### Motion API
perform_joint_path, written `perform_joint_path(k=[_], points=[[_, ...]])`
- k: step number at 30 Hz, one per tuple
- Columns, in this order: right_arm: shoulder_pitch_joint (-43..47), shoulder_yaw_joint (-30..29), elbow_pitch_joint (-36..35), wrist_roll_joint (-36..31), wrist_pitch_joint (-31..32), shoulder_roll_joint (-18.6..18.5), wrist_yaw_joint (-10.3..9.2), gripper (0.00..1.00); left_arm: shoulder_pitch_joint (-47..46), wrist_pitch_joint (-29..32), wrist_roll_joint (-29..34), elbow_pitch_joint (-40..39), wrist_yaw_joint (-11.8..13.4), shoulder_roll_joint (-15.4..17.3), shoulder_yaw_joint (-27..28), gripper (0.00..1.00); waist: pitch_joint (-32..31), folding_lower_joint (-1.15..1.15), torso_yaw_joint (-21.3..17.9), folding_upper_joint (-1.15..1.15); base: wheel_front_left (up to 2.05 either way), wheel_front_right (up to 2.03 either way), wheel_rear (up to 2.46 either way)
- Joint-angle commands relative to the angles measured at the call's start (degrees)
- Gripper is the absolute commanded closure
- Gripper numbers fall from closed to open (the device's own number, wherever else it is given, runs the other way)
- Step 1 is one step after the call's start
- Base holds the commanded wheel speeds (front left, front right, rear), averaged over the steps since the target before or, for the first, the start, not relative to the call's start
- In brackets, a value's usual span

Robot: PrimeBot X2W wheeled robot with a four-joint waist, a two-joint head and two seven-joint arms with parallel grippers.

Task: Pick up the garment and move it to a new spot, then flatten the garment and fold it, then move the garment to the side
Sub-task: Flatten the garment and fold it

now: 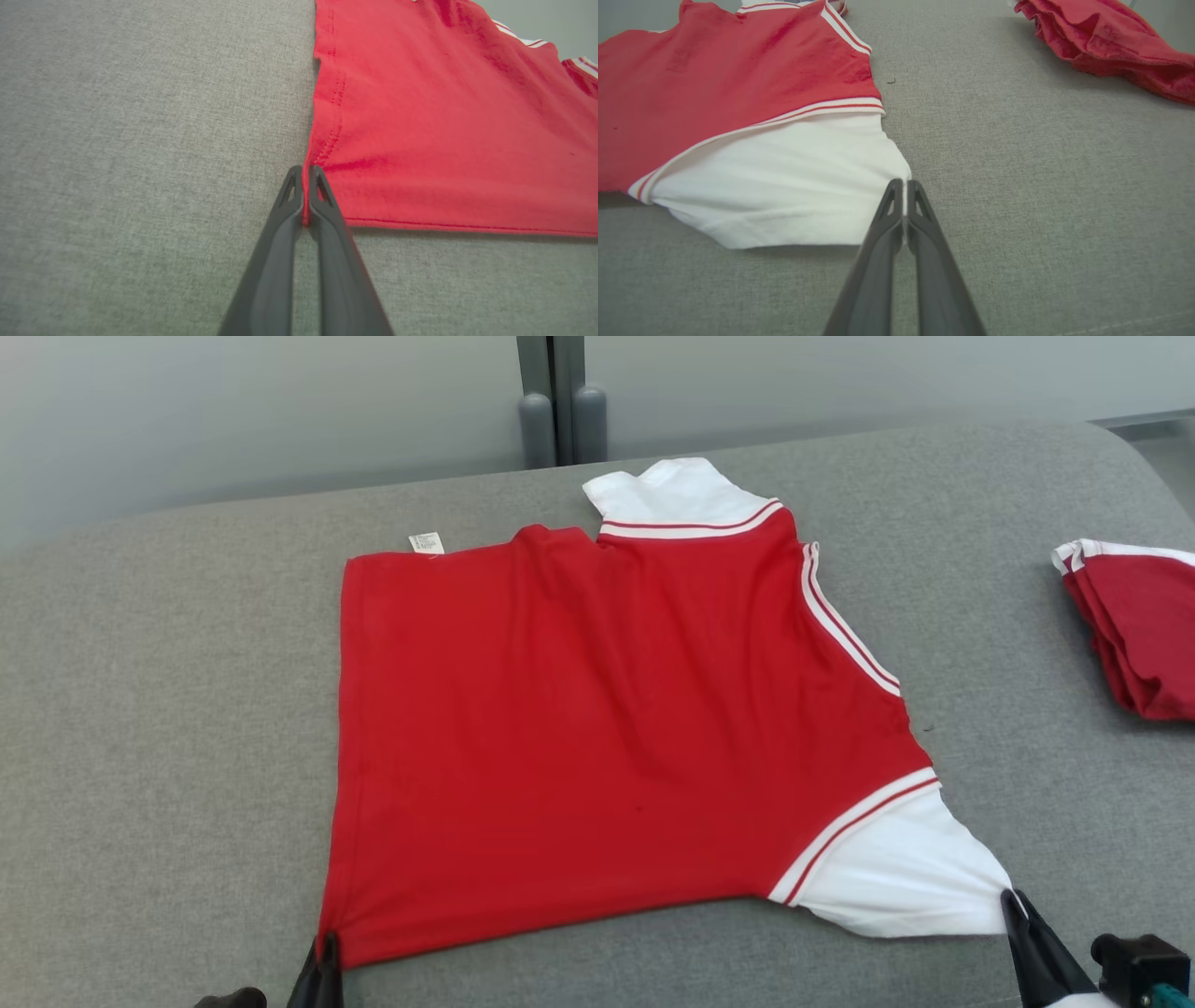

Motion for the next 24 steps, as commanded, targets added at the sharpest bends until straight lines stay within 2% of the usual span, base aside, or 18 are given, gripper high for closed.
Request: perform_joint_path(k=[1, 5, 10, 17, 24], points=[[1.94, -0.43, 0.11, 0.42, -0.23, -0.29, -0.24, 1.0, 1.48, 0.01, 0.14, -0.69, 0.15, -0.02, 0.07, 1.0, -0.81, 0.0, 0.54, 0.0, 0.0, 0.0, 0.0], [4.93, -0.31, 0.5, -0.09, -0.23, -1.34, -0.24, 1.0, 2.75, 0.01, 0.23, -2.42, 0.15, -0.41, 0.06, 1.0, -0.79, 0.0, 0.98, 0.0, 0.0, 0.0, 0.0], [2.98, -0.74, -2.25, 0.8, -0.23, -1.06, -0.24, 1.0, 1.77, 0.01, 0.46, -5.36, 0.15, -0.58, -0.48, 1.0, 0.26, 0.0, 0.81, 0.0, 0.0, 0.0, 0.0], [-5.86, 0.53, -6.86, 0.98, -0.23, 0.26, -0.19, 1.0, -3.93, 0.0, 0.83, -9.19, 0.15, -0.51, -1.68, 1.0, 3.04, 0.0, 0.95, 0.0, 0.0, 0.0, 0.0], [-17.27, 2.34, -4.67, -1.79, -0.23, -0.9, -0.19, 1.0, -11.02, 0.0, 0.39, -7.77, 0.14, 0.38, -2.85, 1.0, 5.91, 0.0, 1.28, 0.0, 0.0, 0.0, 0.0]])
